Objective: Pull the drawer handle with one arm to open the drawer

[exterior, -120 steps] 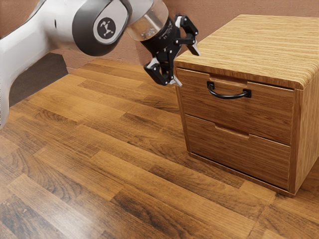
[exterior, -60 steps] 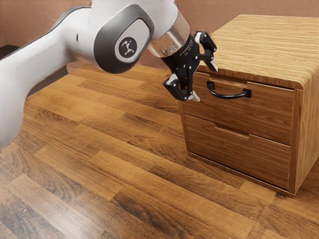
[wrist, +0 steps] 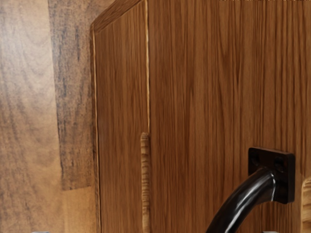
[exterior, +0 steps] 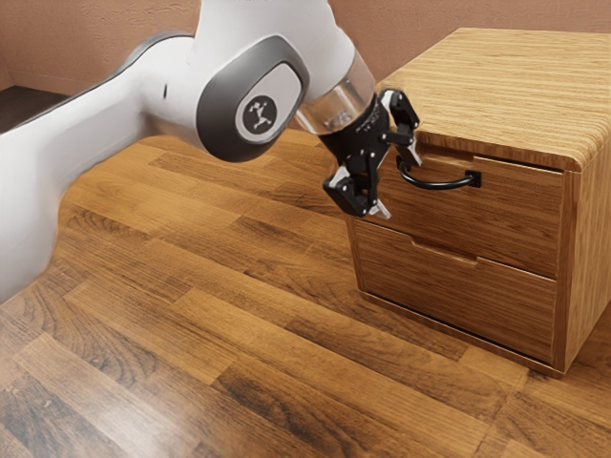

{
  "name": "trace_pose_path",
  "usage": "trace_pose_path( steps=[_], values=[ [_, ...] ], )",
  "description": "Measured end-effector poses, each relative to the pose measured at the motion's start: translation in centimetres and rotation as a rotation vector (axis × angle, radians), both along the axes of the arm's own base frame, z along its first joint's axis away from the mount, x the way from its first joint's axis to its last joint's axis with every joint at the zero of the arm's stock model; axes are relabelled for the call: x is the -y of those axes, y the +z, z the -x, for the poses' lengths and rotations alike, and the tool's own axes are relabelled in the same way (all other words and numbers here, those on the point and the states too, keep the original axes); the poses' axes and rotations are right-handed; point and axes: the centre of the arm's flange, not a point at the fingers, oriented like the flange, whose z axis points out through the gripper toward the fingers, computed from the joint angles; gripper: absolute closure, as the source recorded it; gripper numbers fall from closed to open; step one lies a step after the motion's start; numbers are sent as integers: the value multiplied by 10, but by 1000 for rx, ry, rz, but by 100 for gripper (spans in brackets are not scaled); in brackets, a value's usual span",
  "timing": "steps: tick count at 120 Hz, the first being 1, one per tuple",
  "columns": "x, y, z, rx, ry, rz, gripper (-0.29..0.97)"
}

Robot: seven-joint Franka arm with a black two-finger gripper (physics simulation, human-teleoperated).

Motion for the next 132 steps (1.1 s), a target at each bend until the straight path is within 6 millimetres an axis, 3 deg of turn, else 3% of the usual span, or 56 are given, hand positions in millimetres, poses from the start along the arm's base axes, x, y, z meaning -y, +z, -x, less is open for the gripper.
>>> trace_pose_path(
  steps=[48, 132],
  values=[
    [11, -9, 4, -20, 6, 9, 16],
    [8, -7, 13, -39, 14, 10, 59]
  ],
)
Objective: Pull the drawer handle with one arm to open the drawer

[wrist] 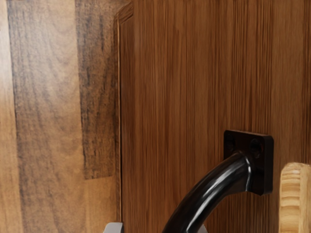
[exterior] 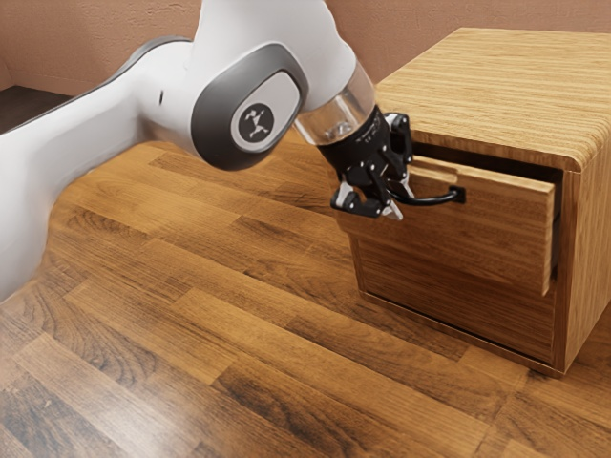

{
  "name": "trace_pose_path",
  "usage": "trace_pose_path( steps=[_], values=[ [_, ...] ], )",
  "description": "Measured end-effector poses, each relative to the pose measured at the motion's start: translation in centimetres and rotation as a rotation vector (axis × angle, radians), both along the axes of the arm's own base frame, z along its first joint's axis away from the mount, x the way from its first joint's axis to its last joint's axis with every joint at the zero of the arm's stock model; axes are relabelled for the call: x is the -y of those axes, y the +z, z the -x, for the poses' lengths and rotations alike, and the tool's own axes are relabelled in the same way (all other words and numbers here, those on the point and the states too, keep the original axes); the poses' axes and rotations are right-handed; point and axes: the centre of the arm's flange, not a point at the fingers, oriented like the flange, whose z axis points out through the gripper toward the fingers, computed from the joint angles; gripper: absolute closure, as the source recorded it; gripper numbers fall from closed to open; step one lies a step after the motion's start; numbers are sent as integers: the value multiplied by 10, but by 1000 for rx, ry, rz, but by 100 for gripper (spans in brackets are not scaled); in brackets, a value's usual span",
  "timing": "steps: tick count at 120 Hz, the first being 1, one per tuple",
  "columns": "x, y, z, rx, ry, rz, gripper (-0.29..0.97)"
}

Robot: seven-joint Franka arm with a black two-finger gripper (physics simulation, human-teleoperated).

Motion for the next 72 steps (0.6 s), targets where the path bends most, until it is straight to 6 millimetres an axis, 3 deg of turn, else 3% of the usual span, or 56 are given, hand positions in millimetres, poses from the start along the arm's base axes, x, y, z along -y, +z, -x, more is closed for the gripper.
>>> trace_pose_path(
  steps=[72],
  values=[
    [-3, 7, 29, -28, -19, 9, 76]
  ],
)
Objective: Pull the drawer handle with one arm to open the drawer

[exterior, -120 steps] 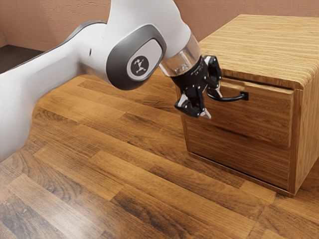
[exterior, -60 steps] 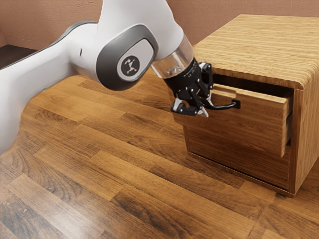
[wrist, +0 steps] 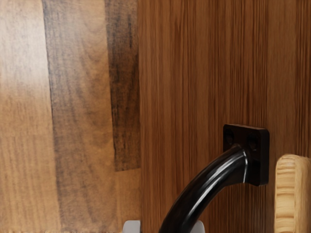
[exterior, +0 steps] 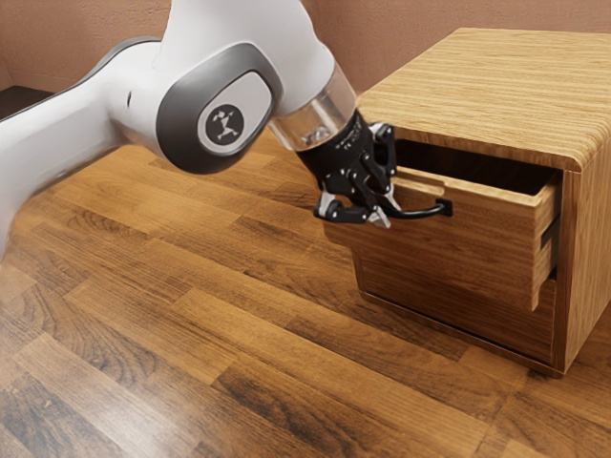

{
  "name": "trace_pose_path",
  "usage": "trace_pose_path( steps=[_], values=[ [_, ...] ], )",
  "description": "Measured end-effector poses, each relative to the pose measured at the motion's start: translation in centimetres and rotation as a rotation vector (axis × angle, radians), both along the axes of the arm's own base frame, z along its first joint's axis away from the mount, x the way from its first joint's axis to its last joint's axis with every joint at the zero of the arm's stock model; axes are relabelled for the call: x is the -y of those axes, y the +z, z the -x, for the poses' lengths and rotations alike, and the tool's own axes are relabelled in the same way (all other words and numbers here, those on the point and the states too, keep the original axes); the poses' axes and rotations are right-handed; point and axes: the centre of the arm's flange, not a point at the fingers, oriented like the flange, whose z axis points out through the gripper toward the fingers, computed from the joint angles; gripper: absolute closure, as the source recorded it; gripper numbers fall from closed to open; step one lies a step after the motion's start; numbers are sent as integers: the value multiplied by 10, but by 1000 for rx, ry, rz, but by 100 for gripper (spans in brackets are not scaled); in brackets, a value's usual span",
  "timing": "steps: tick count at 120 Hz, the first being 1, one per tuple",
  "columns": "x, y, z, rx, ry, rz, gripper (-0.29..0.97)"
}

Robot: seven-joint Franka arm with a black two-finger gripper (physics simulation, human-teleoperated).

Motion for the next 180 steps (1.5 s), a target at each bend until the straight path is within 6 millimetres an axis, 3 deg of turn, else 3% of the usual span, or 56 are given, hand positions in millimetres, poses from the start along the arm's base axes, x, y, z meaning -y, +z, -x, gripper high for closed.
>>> trace_pose_path(
  steps=[59, 88, 114, 161, 180],
  values=[
    [-2, 2, 22, -19, -14, 7, 75],
    [-5, 10, 46, -19, -25, 17, 72],
    [-5, 2, 57, -52, -33, 13, 74],
    [-9, 12, 97, -49, -58, 24, 70],
    [1, 18, 121, -38, -99, 35, 74]
  ],
)
